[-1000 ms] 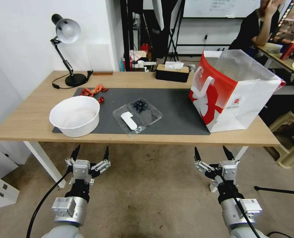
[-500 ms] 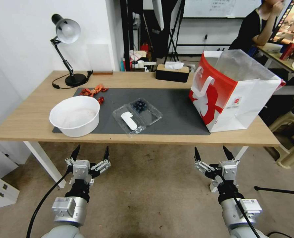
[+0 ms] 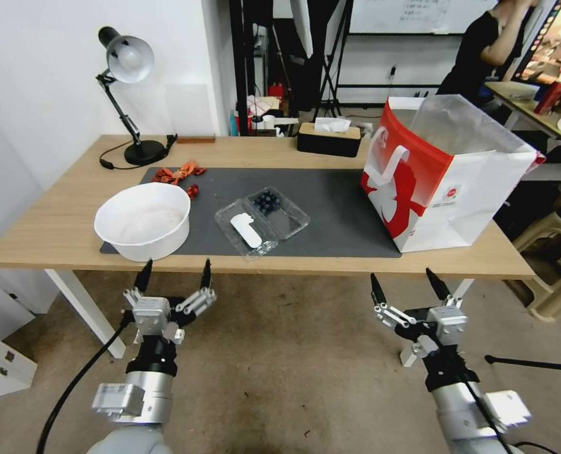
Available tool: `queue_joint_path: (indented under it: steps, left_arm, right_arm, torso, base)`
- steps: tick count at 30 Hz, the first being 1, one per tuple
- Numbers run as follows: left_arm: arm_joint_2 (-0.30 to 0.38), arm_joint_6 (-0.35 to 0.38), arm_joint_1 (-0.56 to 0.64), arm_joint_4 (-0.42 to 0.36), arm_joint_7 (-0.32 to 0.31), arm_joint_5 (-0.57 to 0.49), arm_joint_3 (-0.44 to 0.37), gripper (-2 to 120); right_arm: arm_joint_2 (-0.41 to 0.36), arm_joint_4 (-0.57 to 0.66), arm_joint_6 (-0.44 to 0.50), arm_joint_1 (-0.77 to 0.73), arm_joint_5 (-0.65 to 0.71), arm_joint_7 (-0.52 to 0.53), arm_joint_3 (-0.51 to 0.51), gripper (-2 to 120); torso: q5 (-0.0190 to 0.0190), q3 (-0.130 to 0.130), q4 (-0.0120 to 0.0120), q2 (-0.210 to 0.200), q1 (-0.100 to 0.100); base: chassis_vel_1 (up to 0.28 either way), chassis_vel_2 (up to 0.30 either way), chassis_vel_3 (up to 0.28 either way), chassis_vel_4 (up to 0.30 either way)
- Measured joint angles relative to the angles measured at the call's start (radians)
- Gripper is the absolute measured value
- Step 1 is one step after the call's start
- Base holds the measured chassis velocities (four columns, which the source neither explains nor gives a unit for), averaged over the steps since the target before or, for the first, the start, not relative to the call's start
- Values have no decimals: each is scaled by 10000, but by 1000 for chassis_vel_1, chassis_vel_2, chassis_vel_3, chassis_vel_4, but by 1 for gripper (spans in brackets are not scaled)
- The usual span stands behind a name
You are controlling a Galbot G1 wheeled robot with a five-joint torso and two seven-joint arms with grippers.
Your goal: Close the takeout container lid, then place the container into the takeout bag.
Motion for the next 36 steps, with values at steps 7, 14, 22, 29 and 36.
queue_joint_path:
  steps: [7,14,22,29,36]
  left_arm:
    - [128,-349,233,522,-111,-469,308,100]
    - [245,-346,273,686,111,-495,174,100]
    - [313,-302,322,842,226,-478,-53,100]
    - [606,1,239,875,329,-576,-221,100]
    - [588,123,308,924,403,-636,-400,100]
  right_arm:
    - [28,-347,-91,159,122,70,63,100]
    - [37,-449,-171,224,157,200,98,100]
    - [-43,-459,-361,302,247,302,190,100]
    - [-647,-791,-1065,1078,991,452,241,100]
    - [-2228,-1852,-2240,3127,2428,720,-46,100]
  torso:
    - [1,1,2,-1,1]
    - [3,1,1,0,0]
    - [4,1,1,-1,0]
    - [4,1,-5,0,0]
    - [8,2,4,-1,2]
  base:
    - [0,0,0,0]
    - [0,0,0,0]
    - [0,0,0,0]
    - [0,0,0,0]
    - [0,0,0,0]
